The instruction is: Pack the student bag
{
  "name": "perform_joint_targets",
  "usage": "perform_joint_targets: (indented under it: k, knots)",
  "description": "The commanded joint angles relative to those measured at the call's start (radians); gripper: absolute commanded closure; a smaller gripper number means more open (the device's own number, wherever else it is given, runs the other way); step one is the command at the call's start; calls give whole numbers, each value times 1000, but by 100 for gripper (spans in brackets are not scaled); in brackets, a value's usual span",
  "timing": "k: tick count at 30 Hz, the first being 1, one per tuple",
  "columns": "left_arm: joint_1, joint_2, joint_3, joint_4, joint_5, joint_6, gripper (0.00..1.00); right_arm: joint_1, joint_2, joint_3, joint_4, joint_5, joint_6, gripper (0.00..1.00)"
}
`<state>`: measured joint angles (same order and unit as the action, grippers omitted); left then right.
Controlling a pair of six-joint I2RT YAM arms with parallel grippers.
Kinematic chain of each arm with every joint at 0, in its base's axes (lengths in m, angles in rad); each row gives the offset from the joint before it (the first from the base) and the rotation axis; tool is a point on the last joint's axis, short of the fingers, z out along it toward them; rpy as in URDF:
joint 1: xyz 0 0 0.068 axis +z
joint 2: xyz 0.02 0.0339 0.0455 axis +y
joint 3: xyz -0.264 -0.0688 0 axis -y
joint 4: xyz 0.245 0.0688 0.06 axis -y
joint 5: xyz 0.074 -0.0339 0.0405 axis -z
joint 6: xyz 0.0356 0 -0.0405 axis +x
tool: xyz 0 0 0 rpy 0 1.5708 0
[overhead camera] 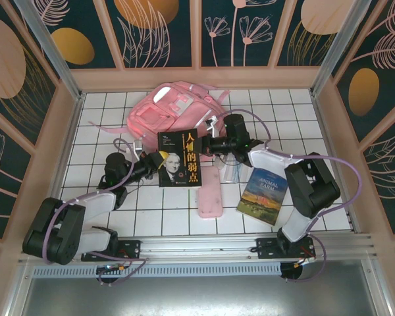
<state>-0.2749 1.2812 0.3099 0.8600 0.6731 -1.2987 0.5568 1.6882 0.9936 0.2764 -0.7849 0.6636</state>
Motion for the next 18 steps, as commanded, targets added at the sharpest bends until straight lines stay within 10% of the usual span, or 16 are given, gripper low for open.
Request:
perform_joint_targets:
  k: [1,4,12,18]
  knots:
    - [4,-83,82,-101,-78,70,100,-4,-31,63,-123,170,-33,39]
    - [4,-171,146,-240,-230,124,100,-4,-83,71,-256,322,6,1]
    - [-8,-185,134,-40,-666,-12,100,97,-203,-101,3,335,286,1]
    - [-70,-64,191,94,-769,-40,100,212,-149,-141,364,360,456,1]
